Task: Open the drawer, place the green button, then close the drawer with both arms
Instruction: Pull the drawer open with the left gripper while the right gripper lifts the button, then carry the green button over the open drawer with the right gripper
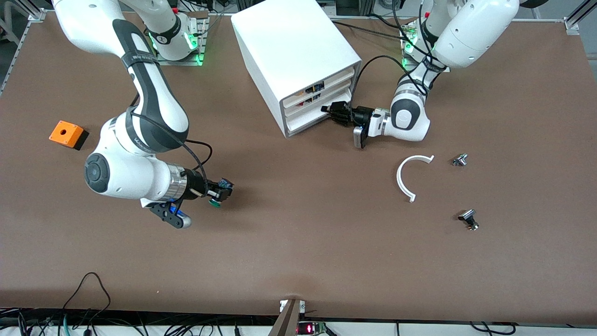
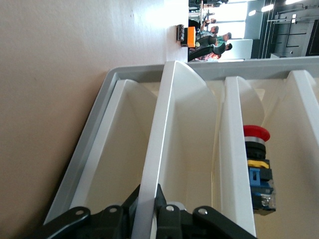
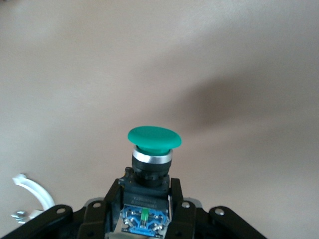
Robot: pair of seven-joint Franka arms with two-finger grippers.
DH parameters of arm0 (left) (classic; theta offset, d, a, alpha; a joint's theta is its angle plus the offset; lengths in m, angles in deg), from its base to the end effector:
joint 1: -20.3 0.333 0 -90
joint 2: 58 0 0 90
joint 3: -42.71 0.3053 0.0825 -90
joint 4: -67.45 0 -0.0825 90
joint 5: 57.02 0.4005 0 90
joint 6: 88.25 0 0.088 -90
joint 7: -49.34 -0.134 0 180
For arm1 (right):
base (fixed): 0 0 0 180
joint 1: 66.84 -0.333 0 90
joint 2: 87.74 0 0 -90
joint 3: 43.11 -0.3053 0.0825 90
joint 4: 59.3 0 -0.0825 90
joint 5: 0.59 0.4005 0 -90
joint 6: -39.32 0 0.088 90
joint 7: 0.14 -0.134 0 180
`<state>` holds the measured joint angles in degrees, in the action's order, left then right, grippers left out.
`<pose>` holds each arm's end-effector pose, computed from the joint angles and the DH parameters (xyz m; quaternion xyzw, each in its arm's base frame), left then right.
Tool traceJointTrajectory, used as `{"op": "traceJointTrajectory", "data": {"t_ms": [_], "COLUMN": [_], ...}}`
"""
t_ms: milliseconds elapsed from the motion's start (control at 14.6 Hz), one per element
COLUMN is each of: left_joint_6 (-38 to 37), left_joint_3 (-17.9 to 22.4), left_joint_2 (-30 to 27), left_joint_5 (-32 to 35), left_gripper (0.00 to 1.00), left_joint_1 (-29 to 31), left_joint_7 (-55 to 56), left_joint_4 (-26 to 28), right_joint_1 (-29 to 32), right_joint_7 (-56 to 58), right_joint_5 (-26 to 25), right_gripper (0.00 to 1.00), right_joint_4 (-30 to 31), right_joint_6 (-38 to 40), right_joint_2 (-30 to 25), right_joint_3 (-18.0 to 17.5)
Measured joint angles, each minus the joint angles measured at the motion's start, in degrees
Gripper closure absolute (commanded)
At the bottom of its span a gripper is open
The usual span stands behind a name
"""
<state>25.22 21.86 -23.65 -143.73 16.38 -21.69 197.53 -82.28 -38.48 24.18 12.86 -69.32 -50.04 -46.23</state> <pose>0.3837 -0.3016 0.0819 0.7679 -0.1109 -0.1003 0.6229 0.6961 0.2683 0.3403 -0.9452 0.2419 0.1130 0.1876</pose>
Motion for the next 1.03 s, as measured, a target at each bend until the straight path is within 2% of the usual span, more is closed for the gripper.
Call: {"op": "traceJointTrajectory", "data": {"t_ms": [343, 687, 755, 824, 1030], "left_joint_6": [0.4, 0.1, 0.0, -0.2, 1.8], "left_joint_3": [2.0, 6.8, 7.3, 7.4, 7.6], "left_joint_2": [0.0, 0.2, 0.4, 0.7, 1.3], "left_joint_5": [0.4, 7.8, 8.5, 8.8, 9.3], "left_gripper": [1.00, 1.00, 0.11, 0.00, 0.00], "left_joint_1": [1.3, 2.0, 2.2, 2.3, 2.2], "left_joint_7": [2.0, 7.2, 7.9, 8.4, 8.5], "left_joint_4": [-2.5, -9.0, -9.8, -10.2, -10.8], "right_joint_1": [-1.0, -4.7, -6.2, -7.9, -14.0], "right_joint_7": [-11.5, -23.0, -25.3, -27.7, -36.3], "right_joint_5": [2.2, 2.3, 2.2, 1.7, -4.3], "right_gripper": [1.00, 1.00, 1.00, 1.00, 1.00], "right_joint_4": [-3.1, -7.4, -7.7, -7.7, -7.7], "right_joint_6": [0.1, 0.0, -0.4, -1.4, -5.4], "right_joint_2": [0.1, 0.0, 0.1, 0.1, 0.2], "right_joint_3": [-0.8, -1.8, -1.8, -1.8, -1.8]}}
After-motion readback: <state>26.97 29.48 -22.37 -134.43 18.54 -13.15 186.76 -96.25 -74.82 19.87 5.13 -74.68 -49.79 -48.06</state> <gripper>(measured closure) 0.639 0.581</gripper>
